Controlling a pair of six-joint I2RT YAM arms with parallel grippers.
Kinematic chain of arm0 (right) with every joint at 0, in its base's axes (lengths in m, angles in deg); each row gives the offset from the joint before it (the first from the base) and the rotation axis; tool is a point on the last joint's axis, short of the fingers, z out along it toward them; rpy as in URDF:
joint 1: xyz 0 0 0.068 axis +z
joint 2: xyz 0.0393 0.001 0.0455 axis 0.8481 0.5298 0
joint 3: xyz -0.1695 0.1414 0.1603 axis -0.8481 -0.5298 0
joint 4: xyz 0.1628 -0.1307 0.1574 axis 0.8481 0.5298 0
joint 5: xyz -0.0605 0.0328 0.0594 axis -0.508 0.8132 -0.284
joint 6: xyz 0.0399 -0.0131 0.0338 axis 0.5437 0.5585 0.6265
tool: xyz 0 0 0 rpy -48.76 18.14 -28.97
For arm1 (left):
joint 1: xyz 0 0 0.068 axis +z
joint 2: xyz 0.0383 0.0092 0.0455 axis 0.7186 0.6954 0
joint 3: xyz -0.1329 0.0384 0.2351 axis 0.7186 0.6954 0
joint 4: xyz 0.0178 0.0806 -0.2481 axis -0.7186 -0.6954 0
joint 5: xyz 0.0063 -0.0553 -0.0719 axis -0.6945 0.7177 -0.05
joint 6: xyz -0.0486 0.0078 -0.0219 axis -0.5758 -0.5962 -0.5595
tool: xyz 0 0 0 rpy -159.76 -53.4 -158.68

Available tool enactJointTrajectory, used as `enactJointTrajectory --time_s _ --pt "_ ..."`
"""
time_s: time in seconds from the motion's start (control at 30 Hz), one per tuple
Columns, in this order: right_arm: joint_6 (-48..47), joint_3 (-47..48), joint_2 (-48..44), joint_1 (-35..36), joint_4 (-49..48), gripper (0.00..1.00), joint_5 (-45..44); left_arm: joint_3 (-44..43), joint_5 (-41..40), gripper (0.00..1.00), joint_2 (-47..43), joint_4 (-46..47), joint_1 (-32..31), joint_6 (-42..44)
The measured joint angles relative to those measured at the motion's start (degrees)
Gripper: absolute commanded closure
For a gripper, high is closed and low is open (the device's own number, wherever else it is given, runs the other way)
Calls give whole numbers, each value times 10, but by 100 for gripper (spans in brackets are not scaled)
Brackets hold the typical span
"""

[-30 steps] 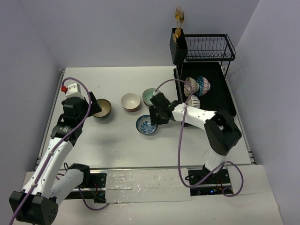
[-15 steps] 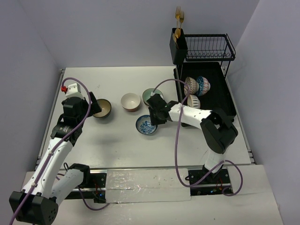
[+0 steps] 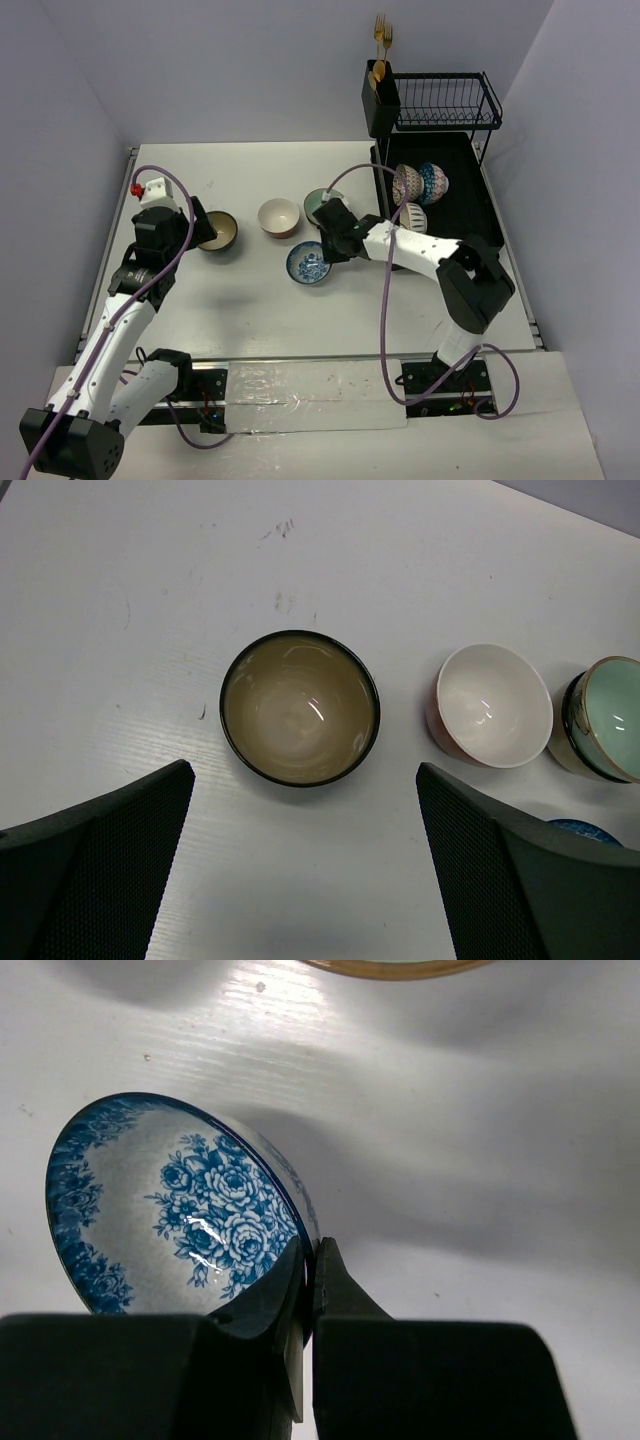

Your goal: Load the bowls into the dish rack

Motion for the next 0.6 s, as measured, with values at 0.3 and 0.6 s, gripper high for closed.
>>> enactJointTrajectory --time_s 0.3,0.6 --pt "-41 -2 -127 2 46 100 -108 0 0 1 0 0 0 0" --pt "-124 24 -276 -12 73 100 -440 0 0 1 2 0 -1 0"
